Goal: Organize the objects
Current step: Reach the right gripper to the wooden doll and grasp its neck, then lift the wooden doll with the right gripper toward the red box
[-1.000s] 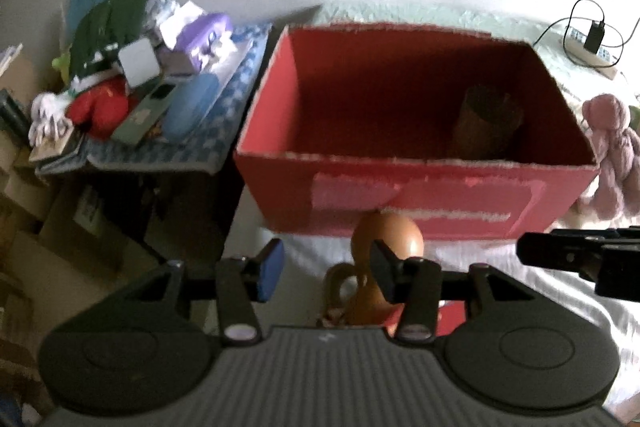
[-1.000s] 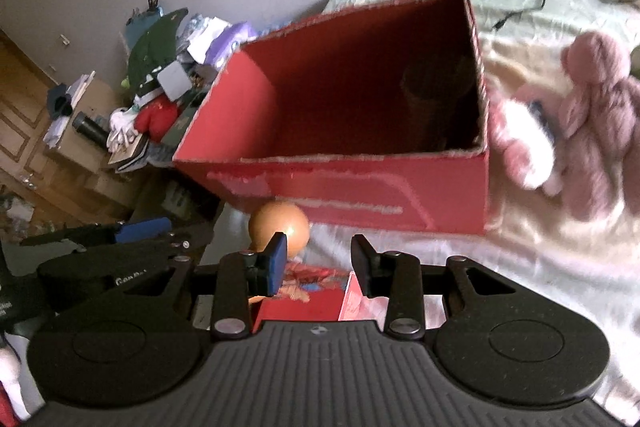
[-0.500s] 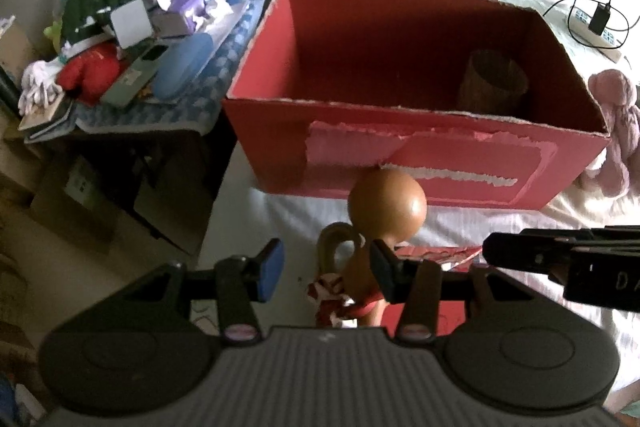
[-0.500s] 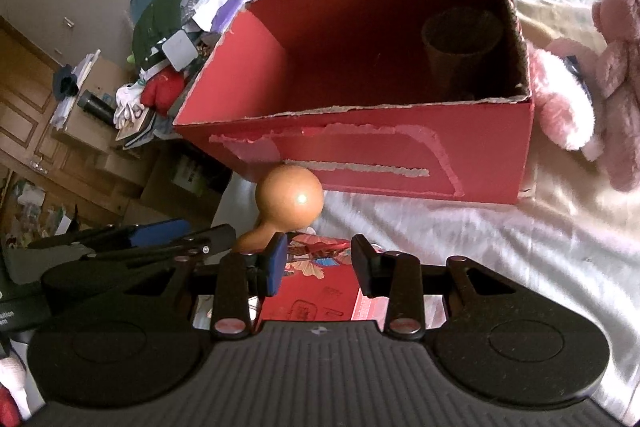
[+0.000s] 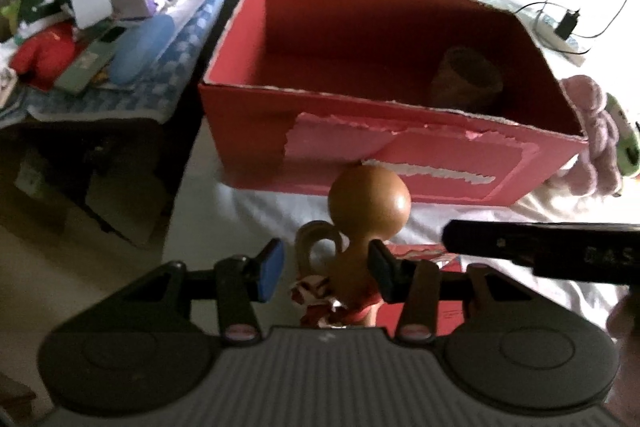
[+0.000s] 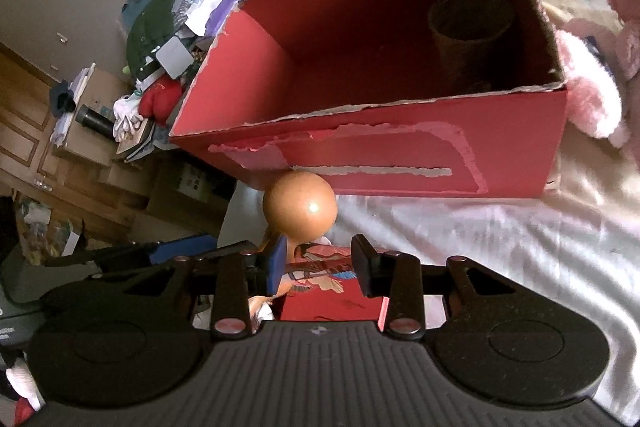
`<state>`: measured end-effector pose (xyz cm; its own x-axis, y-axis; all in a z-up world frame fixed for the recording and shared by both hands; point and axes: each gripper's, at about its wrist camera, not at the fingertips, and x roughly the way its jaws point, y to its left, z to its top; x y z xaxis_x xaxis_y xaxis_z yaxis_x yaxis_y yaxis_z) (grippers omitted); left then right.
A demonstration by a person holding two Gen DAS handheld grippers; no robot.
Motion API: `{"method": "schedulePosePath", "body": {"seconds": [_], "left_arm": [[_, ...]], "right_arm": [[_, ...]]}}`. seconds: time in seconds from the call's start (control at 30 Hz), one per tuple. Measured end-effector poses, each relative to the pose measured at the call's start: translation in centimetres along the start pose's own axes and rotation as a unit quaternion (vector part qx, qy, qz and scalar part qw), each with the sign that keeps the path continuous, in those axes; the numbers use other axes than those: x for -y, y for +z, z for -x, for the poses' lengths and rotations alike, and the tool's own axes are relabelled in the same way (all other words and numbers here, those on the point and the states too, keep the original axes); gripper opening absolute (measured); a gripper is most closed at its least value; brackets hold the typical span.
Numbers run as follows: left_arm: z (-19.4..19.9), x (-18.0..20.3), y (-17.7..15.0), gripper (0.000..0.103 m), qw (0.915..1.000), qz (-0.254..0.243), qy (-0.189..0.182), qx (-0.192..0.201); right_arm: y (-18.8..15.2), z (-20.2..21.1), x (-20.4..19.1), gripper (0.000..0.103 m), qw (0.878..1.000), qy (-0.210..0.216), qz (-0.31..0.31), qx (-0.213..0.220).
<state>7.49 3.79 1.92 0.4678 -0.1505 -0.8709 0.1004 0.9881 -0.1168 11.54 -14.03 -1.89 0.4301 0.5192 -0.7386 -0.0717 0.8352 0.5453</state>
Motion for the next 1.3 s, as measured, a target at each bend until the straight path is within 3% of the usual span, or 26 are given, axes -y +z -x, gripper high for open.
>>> {"method": "schedulePosePath", "body": {"seconds": [0.47, 0.6, 0.8, 0.87, 0.9, 0.97, 1.07, 1.17, 1.23, 1.3], "left_arm": [[-1.4, -0.8, 0.4, 0.048, 0.9952, -0.064, -0.073, -0.010], [-1.7, -0.5, 0.4, 0.048, 0.9924, -0.085, -0.089, -0.008], [-2.2, -0.2, 0.6, 0.048, 0.9888, -0.097, -0.113, -0.011], [-2.5, -0.2, 0.6, 0.052, 0.9884, -0.097, -0.116, -0.011], [-2.6, -0.2, 0.6, 0.052, 0.9880, -0.096, -0.120, -0.012], [-2.9, -0.5, 0.5, 0.052, 0.9875, -0.089, -0.130, -0.014], [-3.2, -1.0, 0.3, 0.052, 0.9869, -0.077, -0.141, -0.016], [-2.7, -1.3, 0.1, 0.052, 0.9857, -0.069, -0.153, -0.009], [-2.5, -1.2, -0.1, 0.052, 0.9850, -0.073, -0.156, -0.006], [-2.8, -1.0, -0.4, 0.051, 0.9843, -0.075, -0.160, -0.010]], "right_arm": [[0.7, -3.3, 0.4, 0.039, 0.997, 0.032, -0.062, -0.021], [0.7, -4.0, 0.4, 0.047, 0.996, 0.044, -0.074, -0.031], [0.5, -4.7, 0.1, 0.049, 0.995, 0.051, -0.083, -0.033], [0.6, -4.8, -0.1, 0.056, 0.995, 0.048, -0.084, -0.028], [0.6, -4.8, -0.1, 0.066, 0.995, 0.053, -0.086, -0.025], [0.5, -4.8, -0.1, 0.070, 0.993, 0.062, -0.095, -0.021], [0.6, -4.9, -0.6, 0.067, 0.995, 0.053, -0.076, -0.019], [0.4, -4.8, -0.8, 0.058, 0.997, 0.038, -0.061, -0.015], [0.3, -4.6, -0.5, 0.046, 0.997, 0.050, -0.065, -0.015], [0.3, -4.7, 0.0, 0.044, 0.995, 0.061, -0.075, -0.023]]}}
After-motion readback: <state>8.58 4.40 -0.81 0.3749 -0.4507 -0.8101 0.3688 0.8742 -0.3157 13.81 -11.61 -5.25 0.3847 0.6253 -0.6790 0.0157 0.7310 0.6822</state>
